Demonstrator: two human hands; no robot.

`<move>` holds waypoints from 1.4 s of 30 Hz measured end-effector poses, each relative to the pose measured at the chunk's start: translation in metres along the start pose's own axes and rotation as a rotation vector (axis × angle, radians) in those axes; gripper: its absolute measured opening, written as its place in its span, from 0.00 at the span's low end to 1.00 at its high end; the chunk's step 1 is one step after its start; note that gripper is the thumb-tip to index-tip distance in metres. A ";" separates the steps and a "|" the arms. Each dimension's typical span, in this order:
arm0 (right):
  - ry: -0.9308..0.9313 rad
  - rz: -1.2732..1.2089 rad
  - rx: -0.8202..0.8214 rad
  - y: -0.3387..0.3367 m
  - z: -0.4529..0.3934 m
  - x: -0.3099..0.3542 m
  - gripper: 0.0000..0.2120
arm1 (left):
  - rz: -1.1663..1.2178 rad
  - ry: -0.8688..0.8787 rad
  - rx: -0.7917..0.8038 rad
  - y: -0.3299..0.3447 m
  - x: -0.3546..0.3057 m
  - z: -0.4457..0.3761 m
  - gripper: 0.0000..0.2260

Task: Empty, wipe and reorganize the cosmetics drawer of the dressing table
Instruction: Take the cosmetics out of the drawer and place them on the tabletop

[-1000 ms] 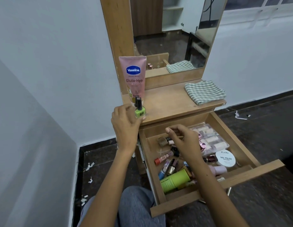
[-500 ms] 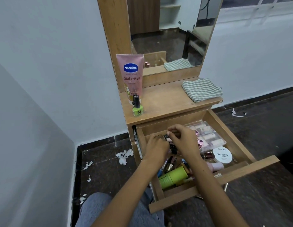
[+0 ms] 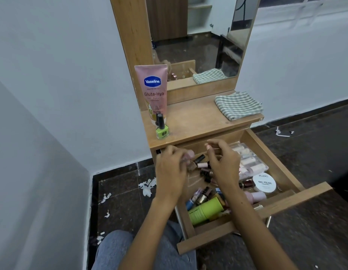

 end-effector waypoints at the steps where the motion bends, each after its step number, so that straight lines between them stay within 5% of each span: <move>1: -0.002 0.003 0.027 0.003 0.000 0.000 0.06 | 0.071 -0.060 -0.072 -0.014 0.008 -0.005 0.07; 6: -0.010 0.013 0.147 0.015 0.002 -0.001 0.05 | 0.222 -0.238 -0.365 -0.062 0.044 -0.021 0.09; 24: 0.044 0.003 0.202 0.020 0.004 -0.011 0.05 | 0.250 -0.248 -0.301 -0.047 0.067 -0.035 0.20; 30: 0.058 0.035 0.193 0.019 0.002 -0.010 0.05 | 0.085 -0.170 -0.473 -0.062 0.042 -0.010 0.17; 32: 0.072 0.059 0.204 0.019 0.002 -0.012 0.04 | 0.077 -0.058 -0.384 -0.053 0.020 0.001 0.13; 37: 0.119 0.132 0.239 0.022 0.002 -0.019 0.05 | -0.268 0.325 0.234 0.019 -0.033 0.025 0.05; 42: 0.123 0.159 0.264 0.022 0.005 -0.019 0.05 | -0.652 0.389 0.617 0.061 -0.038 0.027 0.07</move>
Point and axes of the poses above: each hand's wrist, its own z-axis away from the middle knuckle, its own y-axis out of the palm, x = y × z, the point moved 8 cm from there along -z, towards the middle knuckle, and after that the axes turned 12 degrees about -z, right-handed, at the moved point
